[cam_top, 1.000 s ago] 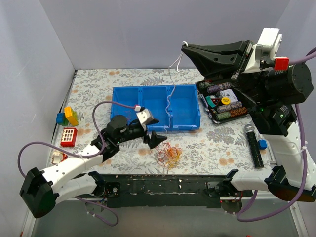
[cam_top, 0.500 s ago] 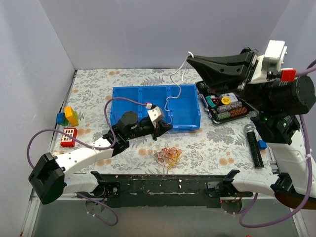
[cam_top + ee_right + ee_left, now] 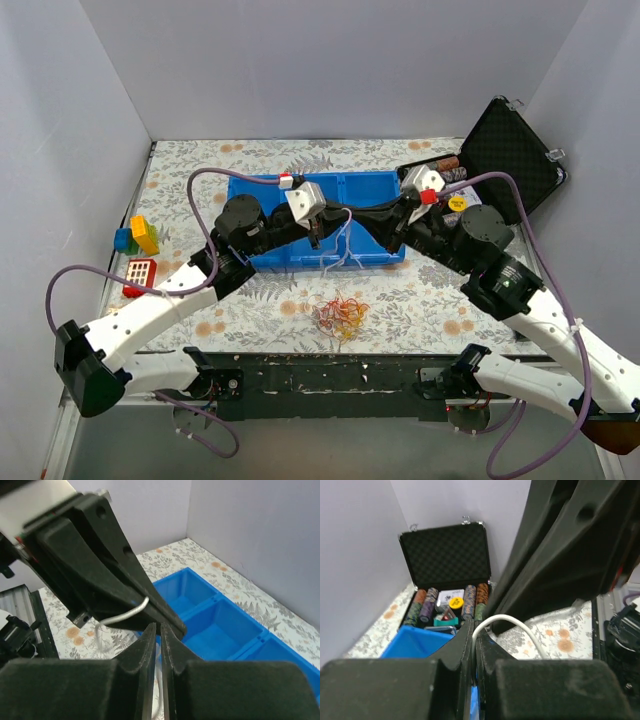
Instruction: Untangle the cables
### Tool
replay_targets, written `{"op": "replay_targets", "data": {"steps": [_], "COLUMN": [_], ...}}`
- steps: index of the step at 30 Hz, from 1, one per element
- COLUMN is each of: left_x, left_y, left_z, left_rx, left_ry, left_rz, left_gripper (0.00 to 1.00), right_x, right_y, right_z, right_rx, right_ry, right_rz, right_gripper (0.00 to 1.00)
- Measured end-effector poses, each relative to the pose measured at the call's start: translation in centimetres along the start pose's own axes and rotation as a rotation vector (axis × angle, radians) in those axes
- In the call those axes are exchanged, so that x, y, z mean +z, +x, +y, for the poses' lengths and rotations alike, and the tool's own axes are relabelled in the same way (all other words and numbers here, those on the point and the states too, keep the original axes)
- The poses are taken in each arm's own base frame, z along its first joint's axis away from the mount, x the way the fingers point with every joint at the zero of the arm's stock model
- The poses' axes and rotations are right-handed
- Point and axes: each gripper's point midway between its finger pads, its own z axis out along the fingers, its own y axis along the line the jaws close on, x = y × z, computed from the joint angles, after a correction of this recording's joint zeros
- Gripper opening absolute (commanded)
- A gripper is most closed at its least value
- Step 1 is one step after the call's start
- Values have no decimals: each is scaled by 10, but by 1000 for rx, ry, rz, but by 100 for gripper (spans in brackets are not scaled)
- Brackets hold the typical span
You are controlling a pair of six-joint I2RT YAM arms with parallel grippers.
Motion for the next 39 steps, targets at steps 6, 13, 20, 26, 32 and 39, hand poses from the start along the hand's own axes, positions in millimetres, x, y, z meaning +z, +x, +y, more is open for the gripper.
{"op": "replay_targets", "data": {"steps": [6, 13, 20, 26, 32, 39], "left_x": [21, 56, 88, 100, 102, 108], "left_y": [7, 100, 104, 35, -15, -46], "left_z": [10, 24, 54, 91, 118, 135], "left_rx": [58, 73, 109, 173, 176, 189], "left_ry": [8, 17, -69, -229, -326, -377], "left_rz": [21, 211, 215, 66, -37, -121], "left_gripper": [12, 9, 1, 0, 2, 3], "right_x": [-3, 6, -3, -36, -56, -55], "right_y": [8, 17, 25, 36, 22, 21], "right_z": [-24, -63, -107, -104, -96, -93], "right_rx": [-5, -75, -91, -60, -53, -47], "right_ry": [137, 319, 467, 493, 497, 479], "right_rz": [17, 39, 60, 26, -41, -46], "right_gripper": [1, 1, 47, 59, 56, 40]}}
